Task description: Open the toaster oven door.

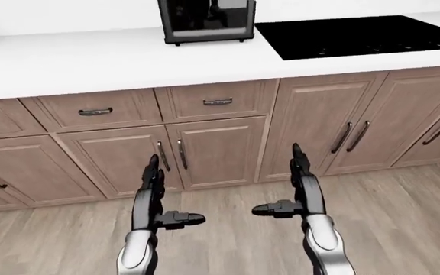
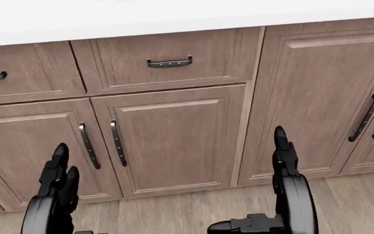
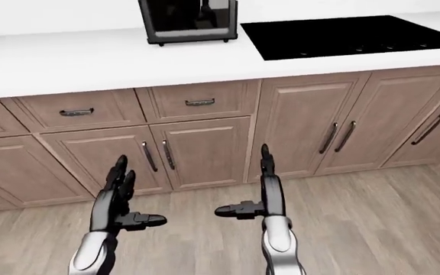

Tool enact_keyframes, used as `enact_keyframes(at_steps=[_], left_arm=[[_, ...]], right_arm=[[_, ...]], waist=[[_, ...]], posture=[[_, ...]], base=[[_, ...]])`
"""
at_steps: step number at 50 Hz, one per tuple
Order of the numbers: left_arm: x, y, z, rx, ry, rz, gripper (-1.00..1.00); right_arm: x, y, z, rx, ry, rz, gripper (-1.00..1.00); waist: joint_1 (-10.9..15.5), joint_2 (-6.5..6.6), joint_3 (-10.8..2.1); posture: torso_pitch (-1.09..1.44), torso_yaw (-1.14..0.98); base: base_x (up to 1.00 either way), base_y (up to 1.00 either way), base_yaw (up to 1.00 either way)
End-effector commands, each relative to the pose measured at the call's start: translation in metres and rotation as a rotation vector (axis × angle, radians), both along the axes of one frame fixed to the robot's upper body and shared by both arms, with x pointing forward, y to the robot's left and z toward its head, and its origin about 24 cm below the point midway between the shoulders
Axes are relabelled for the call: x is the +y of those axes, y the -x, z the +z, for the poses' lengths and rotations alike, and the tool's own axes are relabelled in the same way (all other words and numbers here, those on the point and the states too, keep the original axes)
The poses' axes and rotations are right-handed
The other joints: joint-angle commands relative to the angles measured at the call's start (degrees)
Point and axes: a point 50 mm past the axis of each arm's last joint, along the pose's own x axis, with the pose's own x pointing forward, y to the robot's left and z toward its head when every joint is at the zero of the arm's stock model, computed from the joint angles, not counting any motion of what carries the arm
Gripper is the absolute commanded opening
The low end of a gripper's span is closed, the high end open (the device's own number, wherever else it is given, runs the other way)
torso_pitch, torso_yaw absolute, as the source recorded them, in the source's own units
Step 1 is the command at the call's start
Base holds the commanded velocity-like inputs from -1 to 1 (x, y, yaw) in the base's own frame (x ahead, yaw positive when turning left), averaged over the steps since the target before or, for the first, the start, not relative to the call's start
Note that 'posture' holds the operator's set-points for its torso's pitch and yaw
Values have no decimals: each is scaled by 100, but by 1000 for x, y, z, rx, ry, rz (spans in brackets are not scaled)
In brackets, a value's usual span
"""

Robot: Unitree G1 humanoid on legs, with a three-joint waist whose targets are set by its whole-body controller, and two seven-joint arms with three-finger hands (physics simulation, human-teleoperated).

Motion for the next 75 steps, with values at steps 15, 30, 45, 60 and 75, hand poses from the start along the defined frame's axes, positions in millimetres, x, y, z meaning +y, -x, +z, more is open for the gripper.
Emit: enact_keyframes(at_steps=[15,30,45,60,75], left_arm=[[8,-5,18,-99,-16,30,100],[-13,-68,124,-212,-71,30,100],[-12,-128,201,-254,-156,57,100],[5,-164,232,-253,-200,131,100],[15,-171,241,-259,-237,175,100]], right_arm=[[8,-2,17,-112,-20,44,100],[-41,-57,78,-92,-83,47,100],[-81,-57,182,-87,-18,-12,100],[-95,-42,255,-81,40,-43,100],[-96,-39,262,-73,-7,-30,100]], waist=[[131,595,-57],[255,272,-124],[153,238,-177],[189,137,-170],[196,-188,-231]], posture=[[0,0],[0,0],[0,0],[0,0],[0,0]], base=[[0,30,0],[0,0,0],[0,0,0],[0,0,0],[0,23,0]])
